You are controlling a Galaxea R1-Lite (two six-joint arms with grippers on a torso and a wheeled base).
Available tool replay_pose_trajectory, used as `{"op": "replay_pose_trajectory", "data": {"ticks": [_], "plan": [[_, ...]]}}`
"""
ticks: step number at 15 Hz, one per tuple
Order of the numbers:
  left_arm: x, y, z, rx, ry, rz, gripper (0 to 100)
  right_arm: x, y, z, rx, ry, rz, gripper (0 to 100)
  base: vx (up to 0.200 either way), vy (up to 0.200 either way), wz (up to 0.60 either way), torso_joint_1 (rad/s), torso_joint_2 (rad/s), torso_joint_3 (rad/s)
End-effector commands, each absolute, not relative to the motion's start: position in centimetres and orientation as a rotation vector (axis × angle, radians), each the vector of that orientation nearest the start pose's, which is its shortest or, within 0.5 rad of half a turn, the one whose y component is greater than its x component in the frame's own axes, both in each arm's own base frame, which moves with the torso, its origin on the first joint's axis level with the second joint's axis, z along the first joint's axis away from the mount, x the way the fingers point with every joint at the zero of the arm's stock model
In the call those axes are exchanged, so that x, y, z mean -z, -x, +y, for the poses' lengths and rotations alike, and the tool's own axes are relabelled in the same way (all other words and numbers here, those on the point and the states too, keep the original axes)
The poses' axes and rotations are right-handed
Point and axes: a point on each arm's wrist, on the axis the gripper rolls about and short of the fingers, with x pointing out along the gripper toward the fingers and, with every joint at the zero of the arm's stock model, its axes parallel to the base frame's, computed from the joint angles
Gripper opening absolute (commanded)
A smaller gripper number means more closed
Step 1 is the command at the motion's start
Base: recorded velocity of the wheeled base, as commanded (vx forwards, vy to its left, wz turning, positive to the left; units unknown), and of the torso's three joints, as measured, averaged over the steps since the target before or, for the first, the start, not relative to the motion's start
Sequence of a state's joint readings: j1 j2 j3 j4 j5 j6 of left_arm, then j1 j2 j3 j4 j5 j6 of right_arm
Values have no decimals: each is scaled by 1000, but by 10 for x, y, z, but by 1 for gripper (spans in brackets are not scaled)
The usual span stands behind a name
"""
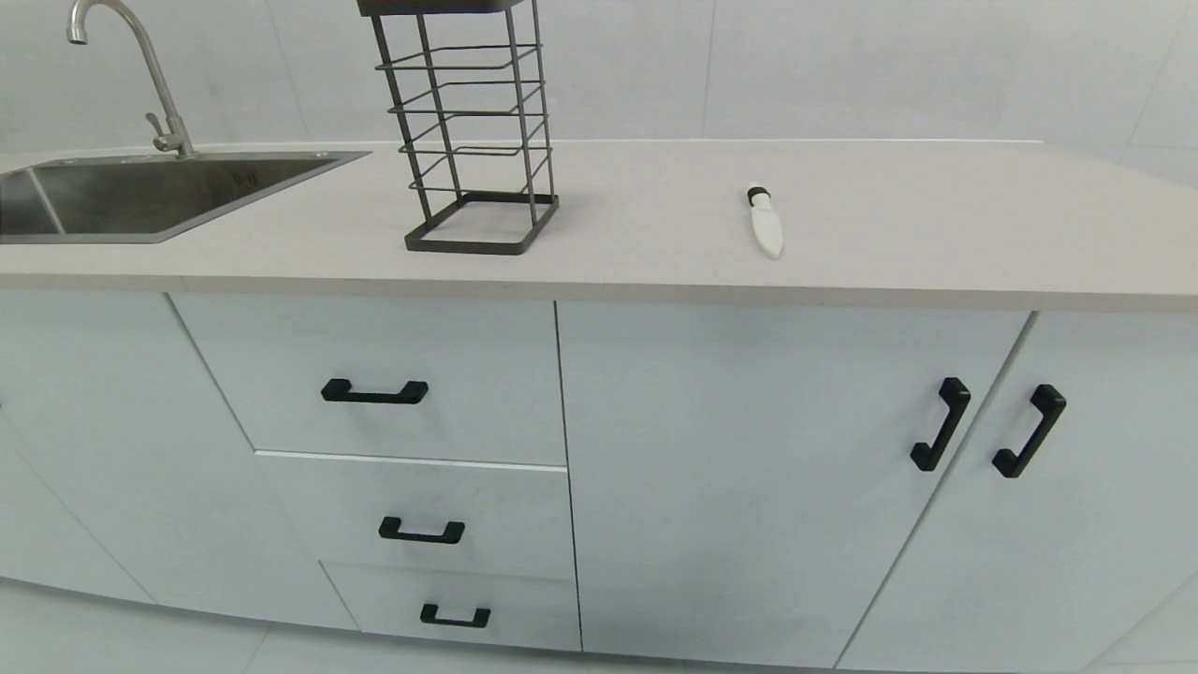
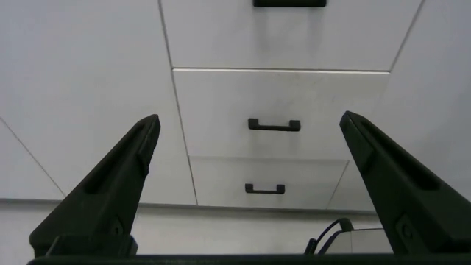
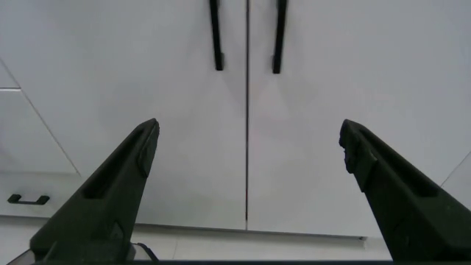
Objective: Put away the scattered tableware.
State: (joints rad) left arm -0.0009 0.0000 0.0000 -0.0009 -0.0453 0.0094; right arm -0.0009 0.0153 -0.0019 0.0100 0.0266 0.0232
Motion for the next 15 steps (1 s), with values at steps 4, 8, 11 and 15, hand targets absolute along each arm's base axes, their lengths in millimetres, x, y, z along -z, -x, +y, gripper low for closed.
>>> {"op": "replay_pose_trajectory", "data": {"ticks": [4, 8, 11, 15], "plan": [[-76, 23, -1, 46, -8, 1, 100, -76, 22, 1, -26, -23, 22, 100, 0, 0, -150, -1, -1, -1], [-75, 23, -1, 46, -8, 3, 100, -76, 22, 1, -26, -23, 22, 100, 150, 0, 0, 3, 2, 5], [-75, 23, -1, 46, -8, 3, 100, -75, 22, 1, -26, -23, 23, 100, 0, 0, 0, 0, 0, 0], [-75, 23, -1, 44, -9, 3, 100, -76, 22, 1, -26, -23, 22, 100, 150, 0, 0, -3, -1, 5]]}}
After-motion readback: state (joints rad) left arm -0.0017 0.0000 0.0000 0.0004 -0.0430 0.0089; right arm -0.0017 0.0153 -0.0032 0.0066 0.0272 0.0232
